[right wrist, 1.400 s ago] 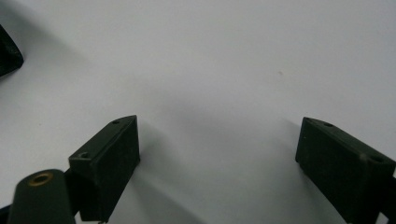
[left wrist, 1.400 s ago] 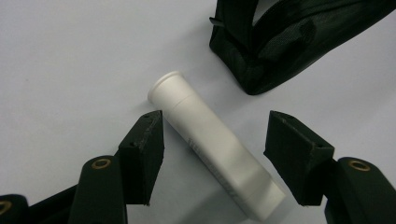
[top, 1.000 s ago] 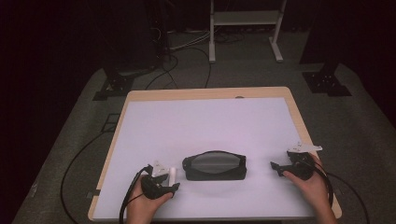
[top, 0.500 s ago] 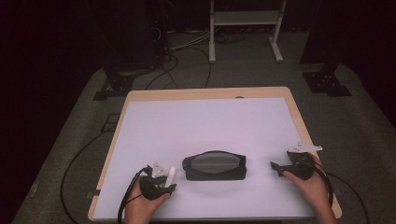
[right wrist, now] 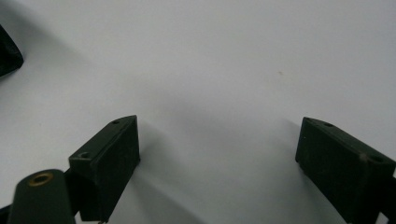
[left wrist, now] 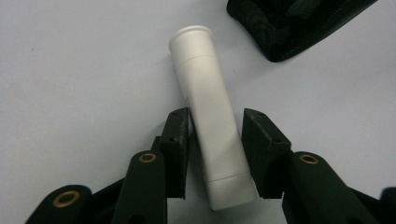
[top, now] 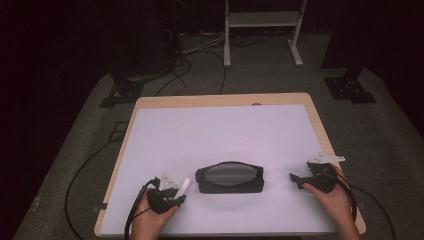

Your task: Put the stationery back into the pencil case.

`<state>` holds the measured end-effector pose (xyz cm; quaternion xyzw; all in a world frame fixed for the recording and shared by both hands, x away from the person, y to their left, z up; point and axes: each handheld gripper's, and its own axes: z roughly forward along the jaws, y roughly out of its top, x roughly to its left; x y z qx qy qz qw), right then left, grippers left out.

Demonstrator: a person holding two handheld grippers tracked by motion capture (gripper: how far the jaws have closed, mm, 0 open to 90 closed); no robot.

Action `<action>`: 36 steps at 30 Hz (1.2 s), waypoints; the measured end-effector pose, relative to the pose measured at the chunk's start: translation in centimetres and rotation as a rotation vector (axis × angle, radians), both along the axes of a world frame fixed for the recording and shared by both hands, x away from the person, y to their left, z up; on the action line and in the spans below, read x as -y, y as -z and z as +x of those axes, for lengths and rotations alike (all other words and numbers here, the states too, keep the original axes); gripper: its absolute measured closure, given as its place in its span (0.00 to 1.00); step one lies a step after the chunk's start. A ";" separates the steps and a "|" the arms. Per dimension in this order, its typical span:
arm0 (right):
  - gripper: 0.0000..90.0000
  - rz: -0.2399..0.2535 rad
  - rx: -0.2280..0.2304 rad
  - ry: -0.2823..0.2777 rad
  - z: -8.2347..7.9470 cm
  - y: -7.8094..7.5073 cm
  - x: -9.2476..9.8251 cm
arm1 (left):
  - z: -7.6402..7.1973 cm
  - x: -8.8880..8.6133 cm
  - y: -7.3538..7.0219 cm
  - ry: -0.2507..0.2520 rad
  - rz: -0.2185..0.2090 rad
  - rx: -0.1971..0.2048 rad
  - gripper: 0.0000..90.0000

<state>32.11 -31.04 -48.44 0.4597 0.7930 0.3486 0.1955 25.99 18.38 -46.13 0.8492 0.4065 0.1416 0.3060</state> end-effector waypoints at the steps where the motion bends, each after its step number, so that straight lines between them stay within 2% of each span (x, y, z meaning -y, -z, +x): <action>1: 0.14 0.000 0.000 0.000 0.0 0.0 0.0 | 0.0 -0.1 0.0 0.002 -0.002 0.000 0.72; 14: 0.14 0.000 0.000 0.000 0.0 0.0 0.0 | 0.1 -0.8 0.2 0.013 -0.038 0.011 0.79; 19: 0.14 0.000 0.000 0.000 0.0 0.0 0.0 | 0.3 -1.6 0.4 0.031 -0.105 0.006 0.79; 22: 0.14 0.001 0.000 0.000 0.0 0.0 0.0 | 0.3 -1.8 0.4 0.042 -0.101 0.016 0.79; 26: 0.14 0.000 0.000 0.000 0.0 0.0 0.0 | 0.2 -2.0 0.0 0.047 -0.115 0.034 0.79; 36: 0.14 0.000 0.000 0.001 0.0 0.0 0.0 | -0.4 -3.6 -1.4 0.069 -0.177 0.088 0.79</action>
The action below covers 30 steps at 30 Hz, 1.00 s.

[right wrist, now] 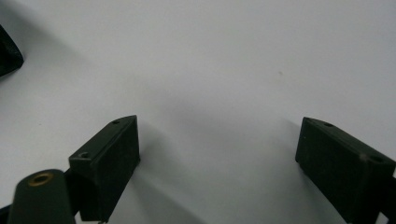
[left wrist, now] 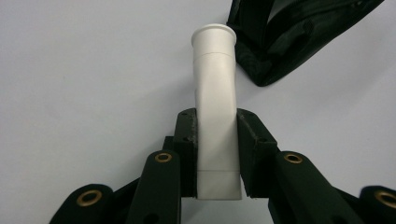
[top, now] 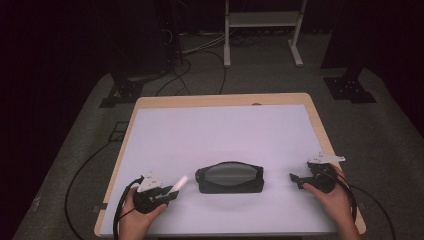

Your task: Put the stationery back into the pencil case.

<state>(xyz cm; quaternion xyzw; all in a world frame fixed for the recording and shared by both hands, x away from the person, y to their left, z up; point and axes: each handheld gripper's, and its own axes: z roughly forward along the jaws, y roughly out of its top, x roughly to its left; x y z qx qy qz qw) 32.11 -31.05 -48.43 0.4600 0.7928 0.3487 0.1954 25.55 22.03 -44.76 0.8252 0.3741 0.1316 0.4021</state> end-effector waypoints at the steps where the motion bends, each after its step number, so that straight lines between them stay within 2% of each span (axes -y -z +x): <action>1: 0.14 0.000 0.000 0.000 0.0 0.0 0.0 | 0.0 -0.1 -0.1 0.002 -0.008 0.007 0.79; 8: 0.14 0.001 0.000 0.000 0.0 0.0 0.0 | 0.1 -0.8 -1.1 0.057 -0.042 0.052 0.79; 12: 0.14 0.001 -0.001 0.000 0.0 0.0 0.0 | 0.3 -0.8 -1.4 0.076 -0.052 0.063 0.79; 24: 0.14 0.000 0.000 0.000 0.0 0.0 0.0 | 1.9 1.0 -3.3 0.171 -0.080 0.103 0.79; 30: 0.14 0.000 0.000 0.000 0.0 0.0 0.0 | 2.4 1.6 -3.8 0.195 -0.090 0.114 0.79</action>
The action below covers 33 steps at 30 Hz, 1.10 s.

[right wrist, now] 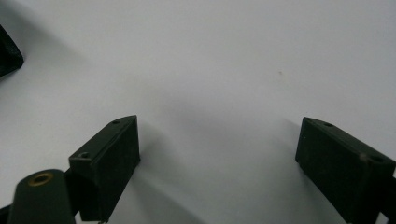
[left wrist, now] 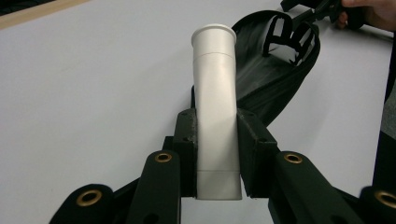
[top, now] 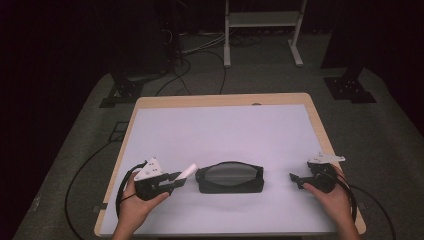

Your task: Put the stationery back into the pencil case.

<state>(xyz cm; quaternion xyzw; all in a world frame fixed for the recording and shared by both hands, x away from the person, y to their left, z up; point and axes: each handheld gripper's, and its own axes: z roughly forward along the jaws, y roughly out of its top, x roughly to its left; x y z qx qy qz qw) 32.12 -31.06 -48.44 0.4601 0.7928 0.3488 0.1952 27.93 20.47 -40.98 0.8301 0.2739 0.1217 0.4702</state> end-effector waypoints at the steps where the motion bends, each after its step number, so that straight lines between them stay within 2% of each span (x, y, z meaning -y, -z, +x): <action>1: 0.14 0.000 0.000 0.000 0.0 0.0 0.0 | 0.1 0.1 -0.1 0.005 0.000 0.001 0.79; 14: 0.14 0.000 0.000 0.000 0.0 0.0 0.0 | 1.1 2.3 -1.4 0.075 -0.012 0.030 0.79; 33: 0.14 0.000 0.000 0.000 0.0 0.0 0.0 | 2.3 5.6 -1.8 0.161 -0.012 0.040 0.79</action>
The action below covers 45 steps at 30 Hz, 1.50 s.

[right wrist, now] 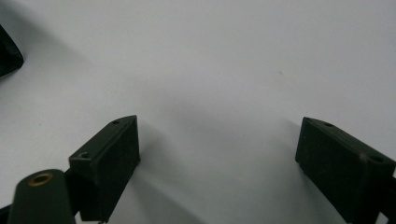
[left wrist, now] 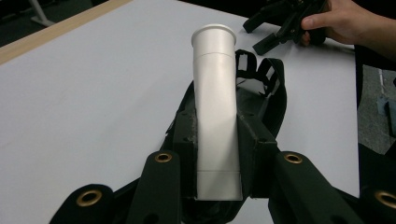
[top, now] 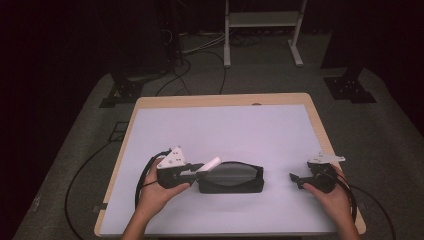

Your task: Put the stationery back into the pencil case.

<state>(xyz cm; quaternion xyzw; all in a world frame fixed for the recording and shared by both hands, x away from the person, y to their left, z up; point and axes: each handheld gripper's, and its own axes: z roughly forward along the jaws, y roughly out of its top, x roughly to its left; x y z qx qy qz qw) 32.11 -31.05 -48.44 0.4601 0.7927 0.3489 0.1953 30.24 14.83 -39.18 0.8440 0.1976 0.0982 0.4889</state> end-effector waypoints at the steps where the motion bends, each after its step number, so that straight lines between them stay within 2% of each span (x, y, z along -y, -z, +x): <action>1: 0.14 0.000 0.000 0.000 0.0 0.0 0.0 | 0.0 0.2 0.0 0.004 0.001 0.000 0.79; 14: 0.14 0.000 0.000 0.000 0.0 0.0 0.0 | 0.9 2.7 0.3 0.057 0.010 -0.006 0.79; 24: 0.14 0.000 0.000 0.000 0.0 0.0 0.0 | 1.6 4.3 1.3 0.094 0.035 -0.026 0.79; 31: 0.14 0.000 0.000 0.000 0.0 0.0 0.0 | 2.1 4.9 2.0 0.106 0.049 -0.038 0.79; 35: 0.14 0.000 0.000 0.000 0.0 0.0 0.0 | 2.3 5.5 2.7 0.120 0.076 -0.054 0.79; 45: 0.14 0.000 0.000 0.000 0.0 0.0 0.0 | 2.5 5.8 3.4 0.121 0.097 -0.074 0.79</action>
